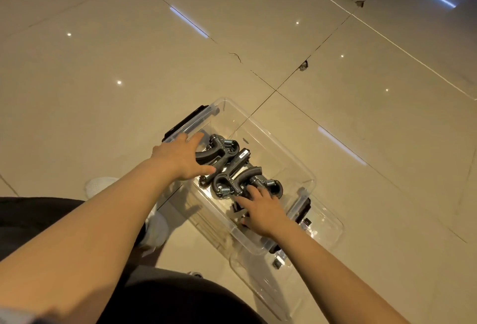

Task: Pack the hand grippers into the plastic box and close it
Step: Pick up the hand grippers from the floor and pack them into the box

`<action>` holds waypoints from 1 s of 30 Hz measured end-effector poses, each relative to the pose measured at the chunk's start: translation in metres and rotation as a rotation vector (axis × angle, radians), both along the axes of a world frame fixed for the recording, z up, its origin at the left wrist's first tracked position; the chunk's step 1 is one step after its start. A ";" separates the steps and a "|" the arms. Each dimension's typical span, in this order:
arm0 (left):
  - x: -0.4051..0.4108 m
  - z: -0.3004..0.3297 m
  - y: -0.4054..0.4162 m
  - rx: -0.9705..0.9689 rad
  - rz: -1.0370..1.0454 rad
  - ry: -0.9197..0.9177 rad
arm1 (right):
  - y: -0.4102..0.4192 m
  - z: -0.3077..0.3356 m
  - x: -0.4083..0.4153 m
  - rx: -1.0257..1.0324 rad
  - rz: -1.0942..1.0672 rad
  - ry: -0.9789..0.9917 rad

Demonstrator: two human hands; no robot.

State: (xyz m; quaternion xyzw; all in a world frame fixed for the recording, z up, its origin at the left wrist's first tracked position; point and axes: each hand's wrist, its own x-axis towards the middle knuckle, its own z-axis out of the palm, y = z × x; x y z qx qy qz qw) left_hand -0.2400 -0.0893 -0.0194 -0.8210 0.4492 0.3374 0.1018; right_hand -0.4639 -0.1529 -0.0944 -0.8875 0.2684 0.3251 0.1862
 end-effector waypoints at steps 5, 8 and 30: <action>-0.015 0.020 0.000 -0.116 -0.066 0.042 | 0.001 -0.019 0.024 0.072 -0.190 -0.030; -0.016 0.026 0.004 -0.217 -0.046 0.075 | 0.003 -0.023 0.021 -0.009 -0.149 -0.099; -0.005 0.064 0.036 -0.320 -0.173 -0.005 | 0.003 0.009 0.020 0.004 -0.227 -0.174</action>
